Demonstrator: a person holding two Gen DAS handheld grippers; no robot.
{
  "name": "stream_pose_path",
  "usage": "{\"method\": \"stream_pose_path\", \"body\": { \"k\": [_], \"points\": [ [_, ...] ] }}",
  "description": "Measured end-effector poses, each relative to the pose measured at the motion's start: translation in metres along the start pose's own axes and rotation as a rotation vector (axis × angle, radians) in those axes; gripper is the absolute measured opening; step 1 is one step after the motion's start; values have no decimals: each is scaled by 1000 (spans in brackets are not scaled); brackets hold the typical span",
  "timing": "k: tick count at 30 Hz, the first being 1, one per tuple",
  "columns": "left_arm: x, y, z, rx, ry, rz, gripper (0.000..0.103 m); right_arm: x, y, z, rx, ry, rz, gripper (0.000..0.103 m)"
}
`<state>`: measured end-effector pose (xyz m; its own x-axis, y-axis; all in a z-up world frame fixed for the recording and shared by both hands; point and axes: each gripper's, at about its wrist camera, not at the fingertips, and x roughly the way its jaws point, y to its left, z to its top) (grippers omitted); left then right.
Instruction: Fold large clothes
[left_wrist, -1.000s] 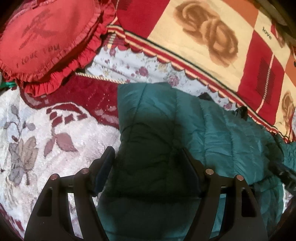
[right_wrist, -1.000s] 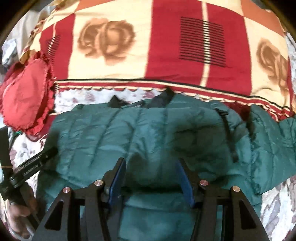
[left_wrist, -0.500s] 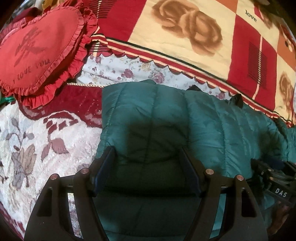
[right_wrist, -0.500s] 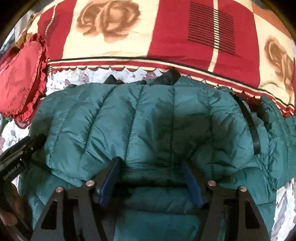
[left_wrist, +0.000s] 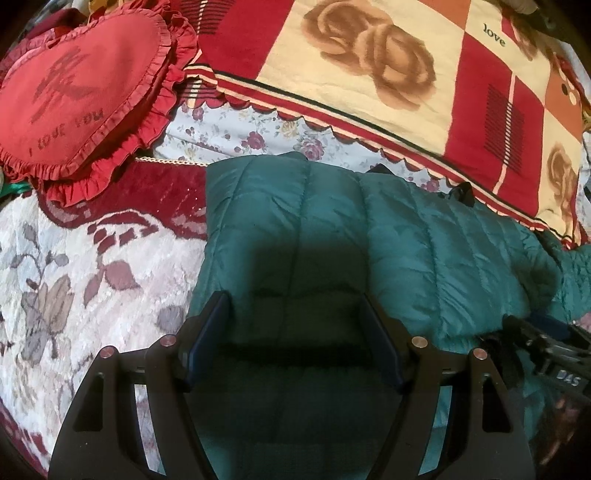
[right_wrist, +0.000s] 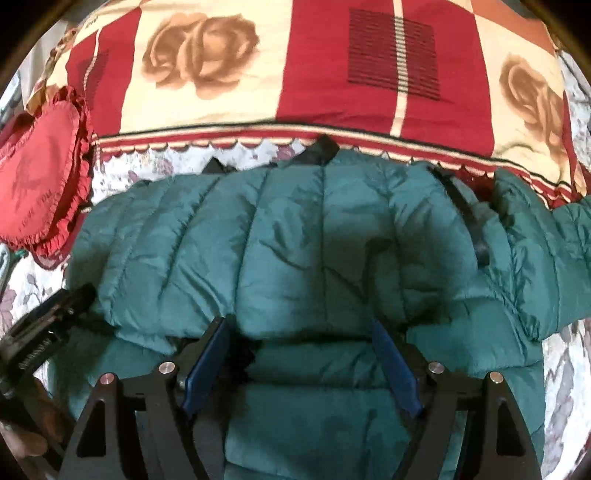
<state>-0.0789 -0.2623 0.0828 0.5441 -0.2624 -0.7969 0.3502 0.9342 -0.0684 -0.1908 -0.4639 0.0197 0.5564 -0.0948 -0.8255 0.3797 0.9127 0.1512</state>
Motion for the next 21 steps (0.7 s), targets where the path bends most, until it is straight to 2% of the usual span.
{"method": "stream_pose_path", "body": {
  "k": [5,8,11,18,21],
  "points": [
    [-22,-5,-10,-1,-18,-24,73,-27,-4,-5,38,-24,88,78],
    [-36,-10,-16,0,-31,-41,73,-52,-3,-13,5,-69,81,79],
    [-48,-18,-21,7,-42,-49,73,-66,-6,-21,1,-72,89,83],
    [-70,-29,-35,-15,-37,-91,73,-84,-19,-40,16,-101,51,83],
    [-78,-34,-44,-17,-40,-88,73,-89,-28,-44,37,-101,42,83]
  ]
}}
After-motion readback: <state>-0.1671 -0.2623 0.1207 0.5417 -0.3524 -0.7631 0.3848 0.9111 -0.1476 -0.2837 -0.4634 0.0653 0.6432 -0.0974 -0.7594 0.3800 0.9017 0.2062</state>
